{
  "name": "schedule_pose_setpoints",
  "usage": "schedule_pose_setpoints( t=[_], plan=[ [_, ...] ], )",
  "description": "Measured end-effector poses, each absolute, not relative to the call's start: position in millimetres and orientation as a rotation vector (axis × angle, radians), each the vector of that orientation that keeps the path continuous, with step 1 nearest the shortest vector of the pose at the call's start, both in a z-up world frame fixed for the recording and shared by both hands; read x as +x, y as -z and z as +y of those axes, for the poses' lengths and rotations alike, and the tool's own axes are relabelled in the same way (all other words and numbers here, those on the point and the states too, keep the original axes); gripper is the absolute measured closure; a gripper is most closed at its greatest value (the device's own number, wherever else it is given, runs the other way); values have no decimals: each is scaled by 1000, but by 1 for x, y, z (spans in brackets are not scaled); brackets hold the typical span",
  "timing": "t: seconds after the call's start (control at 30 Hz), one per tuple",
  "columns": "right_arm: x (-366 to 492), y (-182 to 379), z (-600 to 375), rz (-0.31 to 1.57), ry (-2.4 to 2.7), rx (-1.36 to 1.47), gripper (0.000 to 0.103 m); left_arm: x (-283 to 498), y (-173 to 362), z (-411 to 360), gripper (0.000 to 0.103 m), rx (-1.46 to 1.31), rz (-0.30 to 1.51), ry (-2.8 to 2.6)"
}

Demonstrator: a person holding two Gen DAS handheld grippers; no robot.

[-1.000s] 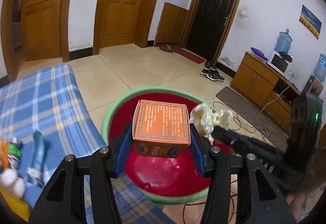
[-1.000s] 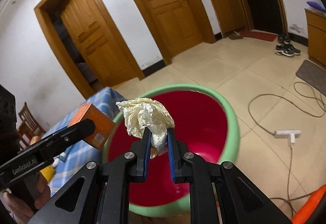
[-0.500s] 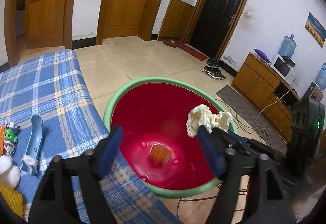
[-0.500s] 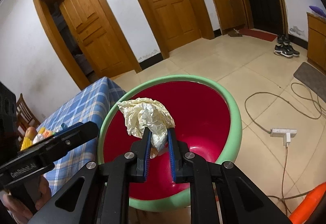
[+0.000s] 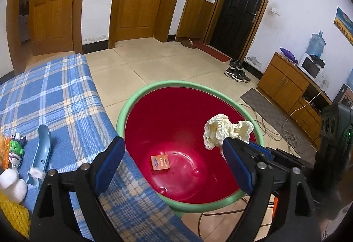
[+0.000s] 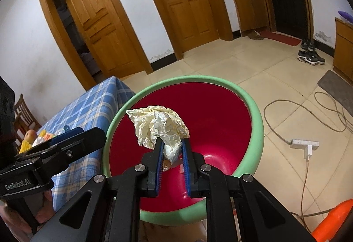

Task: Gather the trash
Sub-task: 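Open the left tool over the bin while the right tool releases the paper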

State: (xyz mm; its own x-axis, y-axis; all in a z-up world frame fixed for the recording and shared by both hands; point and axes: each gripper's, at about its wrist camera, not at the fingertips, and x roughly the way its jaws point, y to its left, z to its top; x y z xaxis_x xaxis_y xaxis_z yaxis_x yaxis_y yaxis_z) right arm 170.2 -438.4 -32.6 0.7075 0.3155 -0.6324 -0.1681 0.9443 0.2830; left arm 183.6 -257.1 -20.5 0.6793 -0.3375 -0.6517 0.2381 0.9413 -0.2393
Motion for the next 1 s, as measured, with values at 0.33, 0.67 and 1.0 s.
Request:
schedule_pose_setpoints(
  t=[0.33, 0.67, 1.0],
  plan=[
    [175, 38, -435, 761, -252, 187, 85, 185, 22, -258, 14, -124, 765, 324],
    [169, 28, -424, 684, -186, 69, 45, 184, 19, -260, 14, -99, 756, 326],
    [167, 26, -424, 698, -189, 96, 39, 184, 21, -258, 14, -117, 760, 319]
  ],
)
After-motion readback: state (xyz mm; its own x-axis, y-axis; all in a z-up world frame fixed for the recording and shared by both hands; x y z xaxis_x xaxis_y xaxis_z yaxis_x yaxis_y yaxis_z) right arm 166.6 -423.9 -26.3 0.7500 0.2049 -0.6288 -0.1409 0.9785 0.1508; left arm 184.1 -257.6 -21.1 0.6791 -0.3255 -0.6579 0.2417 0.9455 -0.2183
